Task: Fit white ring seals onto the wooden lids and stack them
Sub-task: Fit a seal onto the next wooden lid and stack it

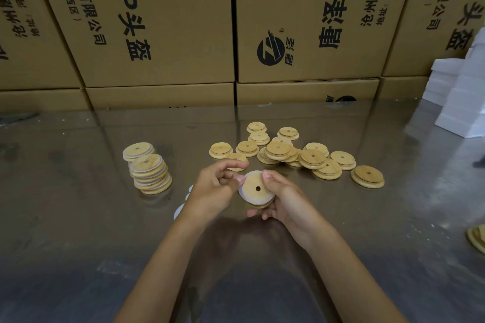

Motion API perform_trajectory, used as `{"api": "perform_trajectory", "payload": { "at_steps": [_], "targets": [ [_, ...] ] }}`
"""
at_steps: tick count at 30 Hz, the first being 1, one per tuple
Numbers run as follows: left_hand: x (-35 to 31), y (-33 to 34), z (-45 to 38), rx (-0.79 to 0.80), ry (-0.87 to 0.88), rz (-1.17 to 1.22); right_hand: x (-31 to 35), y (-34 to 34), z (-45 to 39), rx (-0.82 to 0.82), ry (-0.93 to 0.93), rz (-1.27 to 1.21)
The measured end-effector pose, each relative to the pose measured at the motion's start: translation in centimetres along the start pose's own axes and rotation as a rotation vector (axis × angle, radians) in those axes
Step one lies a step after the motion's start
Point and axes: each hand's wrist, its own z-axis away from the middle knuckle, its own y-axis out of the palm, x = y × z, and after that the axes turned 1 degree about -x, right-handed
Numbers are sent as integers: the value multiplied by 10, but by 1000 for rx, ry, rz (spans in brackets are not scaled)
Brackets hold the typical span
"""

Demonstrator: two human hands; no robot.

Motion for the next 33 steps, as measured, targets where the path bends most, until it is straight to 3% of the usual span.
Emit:
{"api": "perform_trajectory", "payload": {
  "at_steps": [11, 16, 26, 33],
  "targets": [
    [8, 4, -3, 2, -48, -2, 3, 1, 0, -77, 15, -118],
    [8, 8, 0, -57, -89, 33, 2, 1, 0, -71, -27, -89],
    [12, 11, 1, -23, -152, -10, -5, 1, -2, -163, -137, -112],
    [7, 11, 2, -94, -50, 21, -4, 2, -4, -155, -71, -71]
  ]
}}
